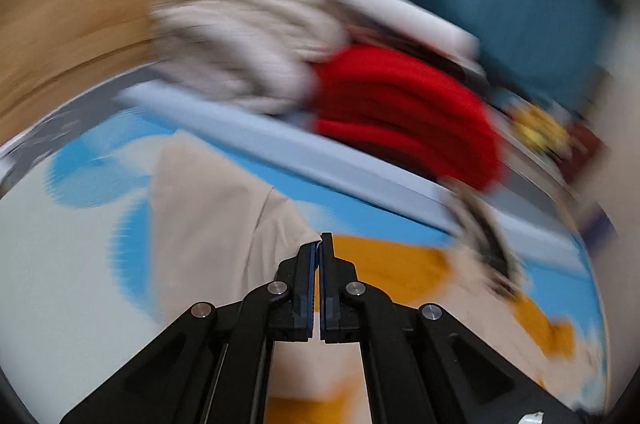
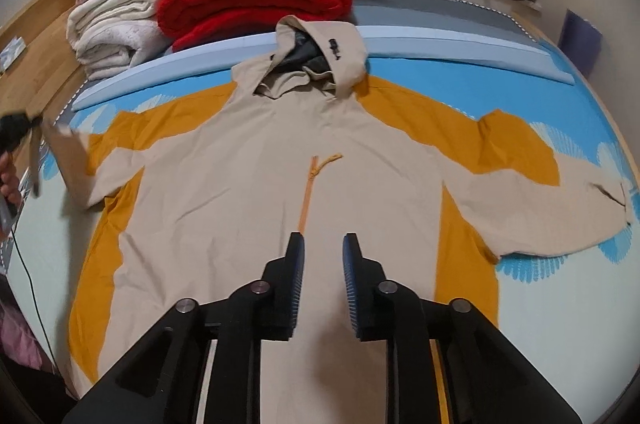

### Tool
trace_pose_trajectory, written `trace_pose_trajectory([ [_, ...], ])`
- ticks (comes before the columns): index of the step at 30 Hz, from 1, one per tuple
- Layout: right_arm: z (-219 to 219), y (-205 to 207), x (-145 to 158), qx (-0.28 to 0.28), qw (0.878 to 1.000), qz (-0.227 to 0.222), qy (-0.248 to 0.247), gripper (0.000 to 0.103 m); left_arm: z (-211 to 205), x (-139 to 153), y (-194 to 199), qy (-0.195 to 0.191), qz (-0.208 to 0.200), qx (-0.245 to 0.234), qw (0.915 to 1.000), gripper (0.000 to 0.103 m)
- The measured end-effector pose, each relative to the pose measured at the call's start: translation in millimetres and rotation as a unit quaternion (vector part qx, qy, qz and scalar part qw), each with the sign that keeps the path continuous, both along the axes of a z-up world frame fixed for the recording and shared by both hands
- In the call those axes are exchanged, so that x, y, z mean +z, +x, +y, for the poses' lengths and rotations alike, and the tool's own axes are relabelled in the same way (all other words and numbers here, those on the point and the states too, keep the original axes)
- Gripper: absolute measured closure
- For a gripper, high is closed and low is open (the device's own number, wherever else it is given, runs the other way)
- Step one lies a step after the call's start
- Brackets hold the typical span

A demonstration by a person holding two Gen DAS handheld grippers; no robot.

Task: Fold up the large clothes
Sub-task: 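Grasp the sleeve with the left tool, fold it across the body, release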

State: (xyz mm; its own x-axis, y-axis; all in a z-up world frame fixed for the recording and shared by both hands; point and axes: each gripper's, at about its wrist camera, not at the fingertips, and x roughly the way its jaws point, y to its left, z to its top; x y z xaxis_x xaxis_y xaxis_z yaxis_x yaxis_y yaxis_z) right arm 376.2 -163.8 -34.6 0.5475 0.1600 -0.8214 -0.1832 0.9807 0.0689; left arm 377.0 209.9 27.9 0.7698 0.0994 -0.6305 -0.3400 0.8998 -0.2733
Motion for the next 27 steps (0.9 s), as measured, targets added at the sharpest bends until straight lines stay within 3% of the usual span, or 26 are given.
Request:
trace_pose_trajectory([
  [3,-13.6,-4.8,1.8,-0.011,1.0,0.002,0.009,0.08,-102.0,-0.2,13.1,0.005,0.006,-0.13,0.9915,0.103],
  [5,-23.0,-8.3,4.4,-0.022,1.0,-0.001,0.014,0.08,-166.5,-13.7,16.4,0.004,0.024,-0.213,0.9767,0.103],
  [7,-32.5,-11.5,7.3,-0.035,0.999,-0.003,0.018,0.08,-220.0,-39.8,18.1,-0.012,0.065,-0.292,0.9541,0.096],
  [9,-40.6,-14.1,10.5,-0.045,0.999,-0.006,0.021,0.081,-251.7,-63.8,19.2,-0.017,0.124,-0.333,0.9346,0.092],
  [10,-43.6,-14.8,12.1,-0.05,0.999,-0.007,0.021,0.081,-261.0,-69.4,16.6,-0.003,0.147,-0.333,0.9315,0.092],
  [12,-49.5,-13.7,16.6,-0.059,0.998,-0.009,0.031,0.081,-254.8,-56.7,8.2,0.004,0.148,-0.312,0.9386,0.091],
  [15,-51.5,-9.9,25.2,-0.066,0.996,-0.016,0.05,0.083,-223.2,-23.7,-12.9,-0.002,0.131,-0.253,0.9586,0.089],
  [17,-44.3,-6.2,31.7,-0.06,0.996,-0.025,0.058,0.096,-192.3,-1.2,-29.4,-0.005,0.134,-0.183,0.9738,0.087],
  [20,-24.8,0.0,35.6,-0.041,0.996,-0.034,0.067,0.097,-150.6,9.5,-47.8,-0.023,0.13,-0.104,0.9858,0.081],
  [22,-9.5,3.0,33.4,-0.024,0.997,-0.033,0.069,0.097,-131.5,2.1,-59.3,-0.014,0.119,-0.065,0.9907,0.08],
  [25,20.3,6.2,22.0,0.013,0.997,-0.022,0.068,0.096,-118.4,-28.3,-46.3,0.026,0.18,-0.027,0.9829,0.082],
  [27,45.7,8.6,9.7,0.046,0.997,-0.012,0.054,0.094,-102.9,-38.7,-37.6,-0.021,0.192,-0.037,0.9805,0.082],
])
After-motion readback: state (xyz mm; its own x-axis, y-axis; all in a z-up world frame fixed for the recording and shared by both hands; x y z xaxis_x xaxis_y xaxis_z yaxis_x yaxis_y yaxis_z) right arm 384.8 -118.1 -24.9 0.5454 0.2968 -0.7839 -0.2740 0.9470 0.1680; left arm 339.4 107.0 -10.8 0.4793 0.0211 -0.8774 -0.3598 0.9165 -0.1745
